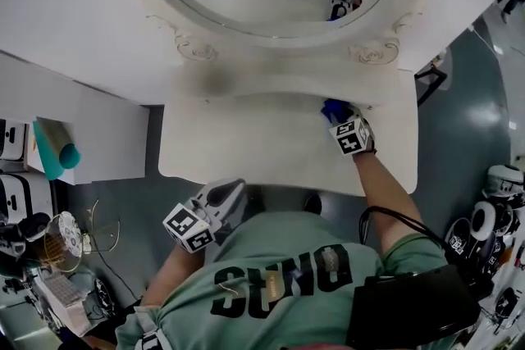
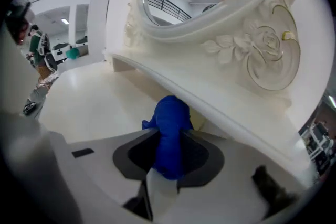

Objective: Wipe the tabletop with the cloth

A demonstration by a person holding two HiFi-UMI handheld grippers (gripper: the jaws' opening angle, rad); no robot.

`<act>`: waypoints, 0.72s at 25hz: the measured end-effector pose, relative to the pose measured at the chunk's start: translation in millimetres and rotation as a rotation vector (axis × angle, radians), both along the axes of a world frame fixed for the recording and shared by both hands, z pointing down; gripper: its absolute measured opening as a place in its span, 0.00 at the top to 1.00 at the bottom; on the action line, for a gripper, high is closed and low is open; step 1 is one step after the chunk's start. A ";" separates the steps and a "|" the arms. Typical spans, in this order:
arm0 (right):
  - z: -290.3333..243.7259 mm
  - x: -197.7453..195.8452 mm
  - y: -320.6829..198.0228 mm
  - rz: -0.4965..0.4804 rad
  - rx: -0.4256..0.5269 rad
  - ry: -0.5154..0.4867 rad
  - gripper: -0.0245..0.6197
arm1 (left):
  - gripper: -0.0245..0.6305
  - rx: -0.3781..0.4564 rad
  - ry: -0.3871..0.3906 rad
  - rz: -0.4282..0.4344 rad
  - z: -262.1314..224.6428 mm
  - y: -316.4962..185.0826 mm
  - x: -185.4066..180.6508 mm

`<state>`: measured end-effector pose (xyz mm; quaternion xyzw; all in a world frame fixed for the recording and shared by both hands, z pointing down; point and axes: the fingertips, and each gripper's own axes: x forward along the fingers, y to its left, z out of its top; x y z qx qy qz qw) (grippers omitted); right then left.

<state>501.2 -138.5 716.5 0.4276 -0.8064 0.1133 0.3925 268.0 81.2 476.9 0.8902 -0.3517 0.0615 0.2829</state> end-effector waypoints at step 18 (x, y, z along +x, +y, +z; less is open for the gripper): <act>10.3 8.8 291.0 -0.473 -0.351 -0.043 0.80 | 0.96 0.024 0.036 0.099 -8.3 -9.6 78.5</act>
